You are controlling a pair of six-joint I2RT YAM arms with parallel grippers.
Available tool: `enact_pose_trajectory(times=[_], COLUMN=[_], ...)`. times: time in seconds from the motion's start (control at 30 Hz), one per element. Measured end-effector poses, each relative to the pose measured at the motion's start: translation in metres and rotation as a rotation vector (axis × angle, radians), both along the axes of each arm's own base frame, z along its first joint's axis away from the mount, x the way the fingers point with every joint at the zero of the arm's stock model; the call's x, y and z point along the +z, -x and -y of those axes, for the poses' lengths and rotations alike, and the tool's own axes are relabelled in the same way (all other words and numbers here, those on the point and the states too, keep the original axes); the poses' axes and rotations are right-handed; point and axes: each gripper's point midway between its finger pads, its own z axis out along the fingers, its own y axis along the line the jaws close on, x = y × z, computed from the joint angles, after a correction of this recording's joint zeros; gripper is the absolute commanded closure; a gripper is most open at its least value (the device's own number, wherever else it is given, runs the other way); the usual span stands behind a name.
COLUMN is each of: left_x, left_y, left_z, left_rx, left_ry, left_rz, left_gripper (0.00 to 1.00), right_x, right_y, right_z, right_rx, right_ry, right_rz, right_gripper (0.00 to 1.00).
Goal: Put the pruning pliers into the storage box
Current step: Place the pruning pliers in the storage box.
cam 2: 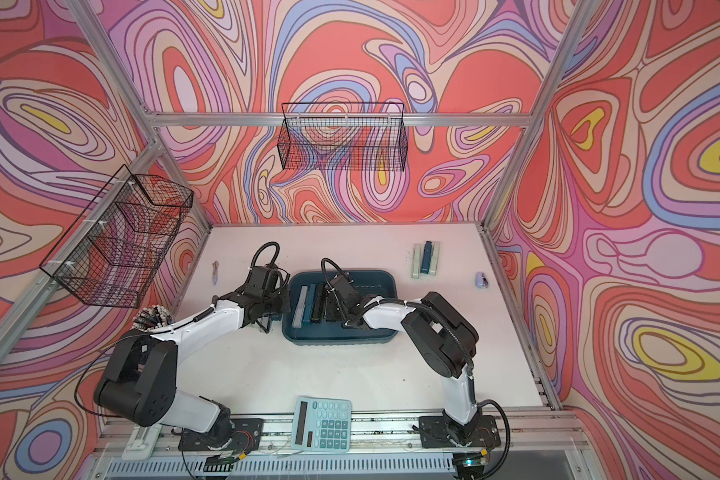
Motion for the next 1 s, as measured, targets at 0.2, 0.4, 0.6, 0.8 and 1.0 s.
enact_pose_trajectory(times=[0.2, 0.4, 0.6, 0.8, 1.0], left_x=[0.0, 0.0, 0.0, 0.0, 0.0], left_y=[0.0, 0.0, 0.0, 0.0, 0.0], left_z=[0.0, 0.0, 0.0, 0.0, 0.0], left_rx=[0.0, 0.0, 0.0, 0.0, 0.0], left_ry=[0.0, 0.0, 0.0, 0.0, 0.0], left_rz=[0.0, 0.0, 0.0, 0.0, 0.0], left_gripper=[0.96, 0.96, 0.96, 0.96, 0.96], right_x=[0.005, 0.008, 0.008, 0.009, 0.043], right_y=[-0.002, -0.002, -0.002, -0.005, -0.015], right_z=[-0.005, -0.01, -0.01, -0.004, 0.018], right_rx=[0.003, 0.01, 0.01, -0.003, -0.035], right_ry=[-0.026, -0.053, -0.056, -0.014, 0.022], right_rz=[0.003, 0.003, 0.0, 0.015, 0.079], right_gripper=[0.62, 0.62, 0.58, 0.51, 0.5])
